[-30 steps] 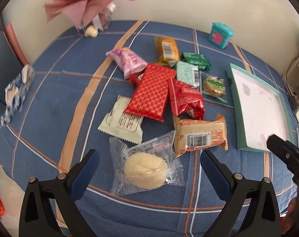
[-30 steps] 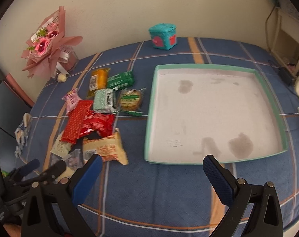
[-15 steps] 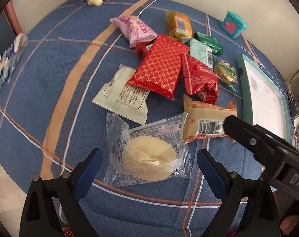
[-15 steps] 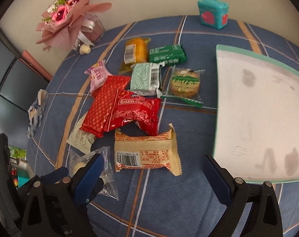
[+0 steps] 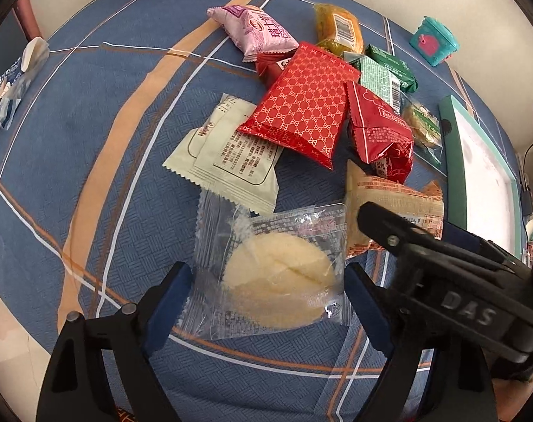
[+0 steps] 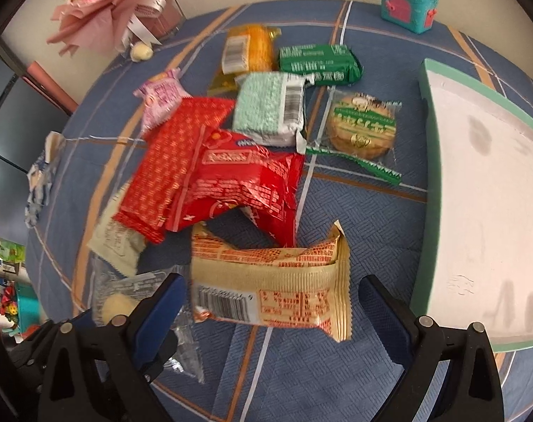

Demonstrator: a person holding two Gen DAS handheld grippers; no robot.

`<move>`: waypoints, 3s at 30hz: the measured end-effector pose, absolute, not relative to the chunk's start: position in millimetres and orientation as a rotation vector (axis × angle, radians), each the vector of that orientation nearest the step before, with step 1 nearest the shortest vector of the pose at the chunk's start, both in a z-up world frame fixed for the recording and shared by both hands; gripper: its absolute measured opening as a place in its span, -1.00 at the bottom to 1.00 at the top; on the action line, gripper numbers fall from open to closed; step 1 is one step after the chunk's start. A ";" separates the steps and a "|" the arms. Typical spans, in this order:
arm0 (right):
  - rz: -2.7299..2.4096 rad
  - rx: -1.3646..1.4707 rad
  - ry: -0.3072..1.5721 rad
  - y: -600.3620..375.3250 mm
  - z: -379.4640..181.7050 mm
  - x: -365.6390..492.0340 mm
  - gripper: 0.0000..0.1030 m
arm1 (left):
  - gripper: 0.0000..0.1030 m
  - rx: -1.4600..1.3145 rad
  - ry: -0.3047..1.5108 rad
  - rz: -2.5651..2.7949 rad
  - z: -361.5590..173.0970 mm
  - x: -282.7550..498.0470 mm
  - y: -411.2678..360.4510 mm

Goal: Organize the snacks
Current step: 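Grasp the clear-wrapped bun with left tool while right tool grasps cream cake pack, then carry bun and cake pack into the white tray and open both tools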

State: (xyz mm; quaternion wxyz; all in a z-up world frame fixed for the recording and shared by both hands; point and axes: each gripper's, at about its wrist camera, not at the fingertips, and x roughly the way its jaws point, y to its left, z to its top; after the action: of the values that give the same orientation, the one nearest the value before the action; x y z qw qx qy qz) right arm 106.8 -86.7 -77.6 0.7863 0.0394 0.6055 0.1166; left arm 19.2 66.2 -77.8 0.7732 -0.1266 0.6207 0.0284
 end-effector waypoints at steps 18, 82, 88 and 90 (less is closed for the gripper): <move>0.243 0.081 1.298 -71.0 -71.4 107.4 0.46 | 0.30 -0.306 1.320 0.075 -93.2 35.2 77.7; -0.370 0.510 1.023 -364.4 -39.6 133.6 0.35 | 0.28 -0.075 1.150 -0.229 -47.4 186.3 -173.8; -0.370 0.480 1.033 -359.9 -42.7 139.2 0.37 | 0.28 -0.050 1.161 -0.243 -54.7 191.2 -182.6; -0.372 0.474 1.039 -358.0 -44.9 139.6 0.38 | 0.29 -0.042 1.163 -0.240 -56.3 192.1 -184.1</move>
State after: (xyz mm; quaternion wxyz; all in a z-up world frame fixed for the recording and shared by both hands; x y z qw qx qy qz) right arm 139.6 -358.0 -44.9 0.8250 0.2230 0.4889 -0.1749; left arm 192.1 -184.1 -56.3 0.8286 -0.0199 0.5479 -0.1132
